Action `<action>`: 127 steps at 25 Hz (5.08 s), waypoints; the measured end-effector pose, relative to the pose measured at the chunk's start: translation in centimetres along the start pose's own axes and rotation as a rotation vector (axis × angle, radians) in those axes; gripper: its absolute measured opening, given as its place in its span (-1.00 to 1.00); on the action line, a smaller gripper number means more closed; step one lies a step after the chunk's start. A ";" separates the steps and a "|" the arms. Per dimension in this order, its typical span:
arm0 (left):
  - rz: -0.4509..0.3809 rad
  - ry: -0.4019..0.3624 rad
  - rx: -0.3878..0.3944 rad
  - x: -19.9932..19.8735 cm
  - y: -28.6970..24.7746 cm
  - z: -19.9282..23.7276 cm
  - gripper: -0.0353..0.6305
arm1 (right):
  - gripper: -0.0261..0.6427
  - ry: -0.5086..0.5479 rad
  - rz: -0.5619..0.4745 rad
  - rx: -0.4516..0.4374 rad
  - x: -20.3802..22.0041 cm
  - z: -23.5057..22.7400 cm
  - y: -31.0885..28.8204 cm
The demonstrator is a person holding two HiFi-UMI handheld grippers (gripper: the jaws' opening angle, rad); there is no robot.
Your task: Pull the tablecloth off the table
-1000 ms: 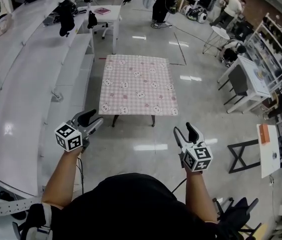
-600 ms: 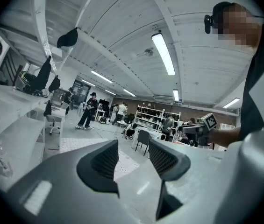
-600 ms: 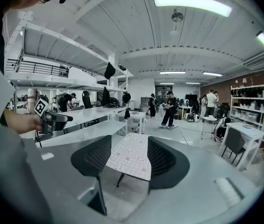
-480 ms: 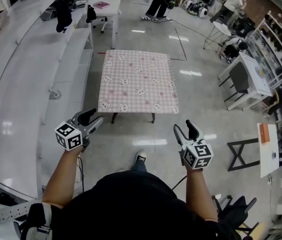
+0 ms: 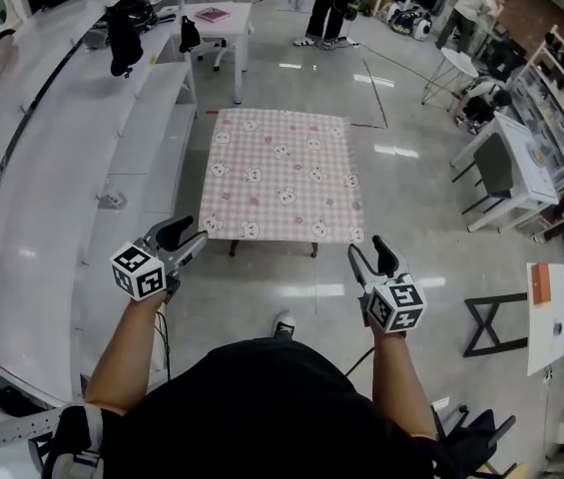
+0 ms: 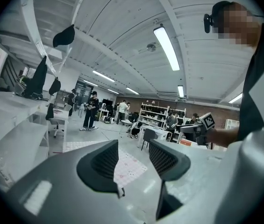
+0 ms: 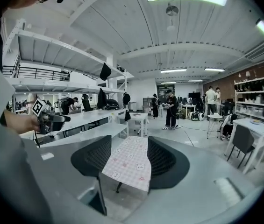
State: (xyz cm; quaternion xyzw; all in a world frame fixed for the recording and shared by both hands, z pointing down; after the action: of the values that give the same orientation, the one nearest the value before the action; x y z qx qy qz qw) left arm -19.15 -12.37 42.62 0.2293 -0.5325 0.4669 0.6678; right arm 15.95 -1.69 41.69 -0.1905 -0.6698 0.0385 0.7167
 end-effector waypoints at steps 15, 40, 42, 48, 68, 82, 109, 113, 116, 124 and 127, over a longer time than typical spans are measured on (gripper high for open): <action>0.048 0.003 -0.051 -0.5 -8.6 1.6 -0.28 | -0.10 -0.025 0.033 -0.076 0.7 -8.1 -6.8; 0.152 0.065 -0.157 3.7 -14.0 2.5 -0.25 | -0.11 -0.029 0.158 -0.275 6.0 -11.5 -15.0; 0.167 0.059 -0.156 4.3 -14.4 2.9 -0.25 | -0.11 -0.027 0.185 -0.276 7.3 -11.3 -15.7; 0.205 0.030 -0.170 5.6 -16.2 5.4 -0.25 | -0.11 -0.061 0.251 -0.262 10.3 -11.3 -17.3; 0.506 0.059 -0.113 14.5 -20.8 13.5 -0.23 | -0.11 0.080 0.538 -0.247 21.1 -10.8 -23.8; 0.854 -0.179 0.020 24.6 -22.1 15.5 -0.18 | -0.11 0.255 0.758 -0.312 30.4 -9.3 -25.2; 1.113 -0.522 0.065 36.4 -23.5 19.9 0.05 | -0.07 0.734 0.950 -0.438 40.2 -8.5 -27.6; 1.155 -0.655 0.068 38.1 -23.6 20.6 0.05 | -0.02 0.760 0.992 -0.423 40.5 -8.7 -28.4; 1.173 -0.678 0.062 39.5 -23.8 21.0 0.06 | 0.01 0.789 1.006 -0.409 41.4 -9.2 -28.6; 1.196 -0.751 0.025 41.3 -24.7 22.2 0.20 | 0.11 0.830 1.022 -0.378 42.6 -9.8 -29.1; 1.206 -0.788 0.019 42.0 -24.9 22.5 0.22 | 0.16 0.867 1.032 -0.373 43.5 -9.7 -29.3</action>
State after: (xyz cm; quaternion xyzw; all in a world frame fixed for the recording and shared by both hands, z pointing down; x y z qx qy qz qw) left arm -8.89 -25.95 93.61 0.0525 -0.7637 0.6415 0.0502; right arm 23.89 -17.42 92.05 -0.6022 -0.1430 0.1788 0.7648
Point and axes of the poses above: the fingertips, and each gripper's own axes: y backward along the fingers, z to its left, x out of its underside, the point moved 2 cm from there along y, backward along the fingers, and after that the axes turned 5 degrees about y, right-handed, at the moved point
